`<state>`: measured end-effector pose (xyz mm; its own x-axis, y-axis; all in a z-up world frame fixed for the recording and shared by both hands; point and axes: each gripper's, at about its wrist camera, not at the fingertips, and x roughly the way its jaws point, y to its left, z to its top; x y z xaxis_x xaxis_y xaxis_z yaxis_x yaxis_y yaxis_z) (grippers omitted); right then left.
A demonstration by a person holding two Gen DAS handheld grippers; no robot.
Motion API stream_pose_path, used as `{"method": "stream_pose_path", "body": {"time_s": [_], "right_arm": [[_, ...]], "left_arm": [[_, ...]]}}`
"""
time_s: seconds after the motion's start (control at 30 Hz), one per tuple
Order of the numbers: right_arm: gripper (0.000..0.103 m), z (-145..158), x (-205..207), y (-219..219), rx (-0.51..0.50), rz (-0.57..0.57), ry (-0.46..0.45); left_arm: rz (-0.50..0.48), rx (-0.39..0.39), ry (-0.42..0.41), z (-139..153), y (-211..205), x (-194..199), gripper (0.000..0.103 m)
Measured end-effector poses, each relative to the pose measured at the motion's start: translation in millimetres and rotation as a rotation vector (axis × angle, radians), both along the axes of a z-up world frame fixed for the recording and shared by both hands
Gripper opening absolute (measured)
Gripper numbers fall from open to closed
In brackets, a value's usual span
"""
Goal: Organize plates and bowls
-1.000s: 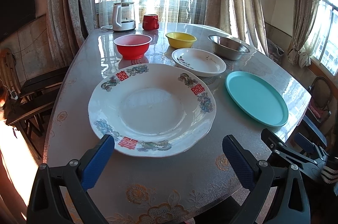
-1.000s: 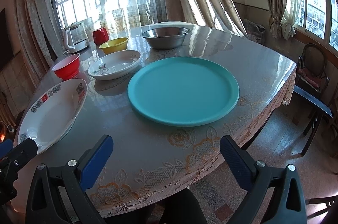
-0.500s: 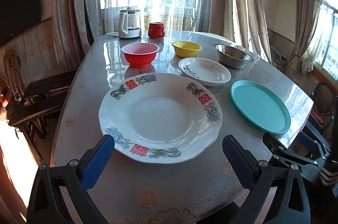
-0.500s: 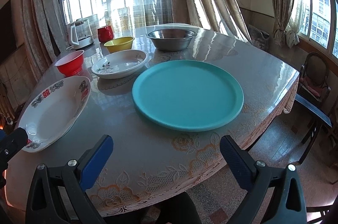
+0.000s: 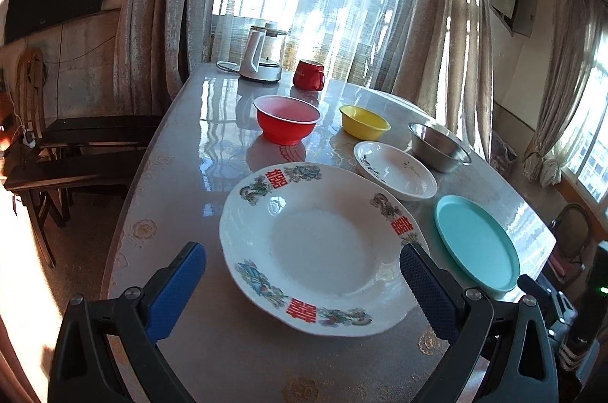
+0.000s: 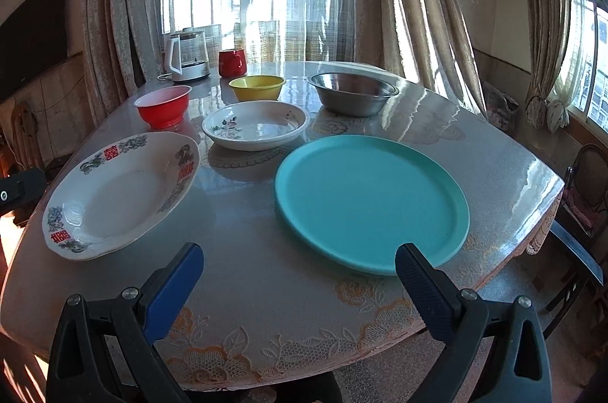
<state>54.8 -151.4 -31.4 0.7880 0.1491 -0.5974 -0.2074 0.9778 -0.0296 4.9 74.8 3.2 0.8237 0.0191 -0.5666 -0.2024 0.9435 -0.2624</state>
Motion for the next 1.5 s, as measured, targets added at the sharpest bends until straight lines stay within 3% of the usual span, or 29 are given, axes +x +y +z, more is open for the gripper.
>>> {"method": "stream_pose_path", "body": {"time_s": [0.37, 0.5, 0.8, 1.07, 1.27, 1.5], "right_arm": [[0.103, -8, 22, 29, 0.076, 0.128, 0.051], [0.103, -12, 34, 32, 0.189, 0.186, 0.089], [0.103, -21, 67, 51, 0.247, 0.249, 0.187], [0.092, -27, 88, 63, 0.297, 0.273, 0.220], [0.072, -28, 96, 71, 0.299, 0.309, 0.240], [0.037, -30, 103, 74, 0.283, 0.339, 0.263]], "left_arm": [[0.144, -0.194, -0.001, -15, 56, 9, 0.103], [0.174, -0.183, -0.009, -17, 63, 12, 0.103], [0.163, -0.194, 0.032, -29, 63, 25, 0.103], [0.136, -0.201, 0.033, -32, 65, 33, 0.103], [0.129, -0.188, 0.045, -37, 65, 42, 0.103], [0.107, -0.134, 0.040, -39, 56, 49, 0.103]]}}
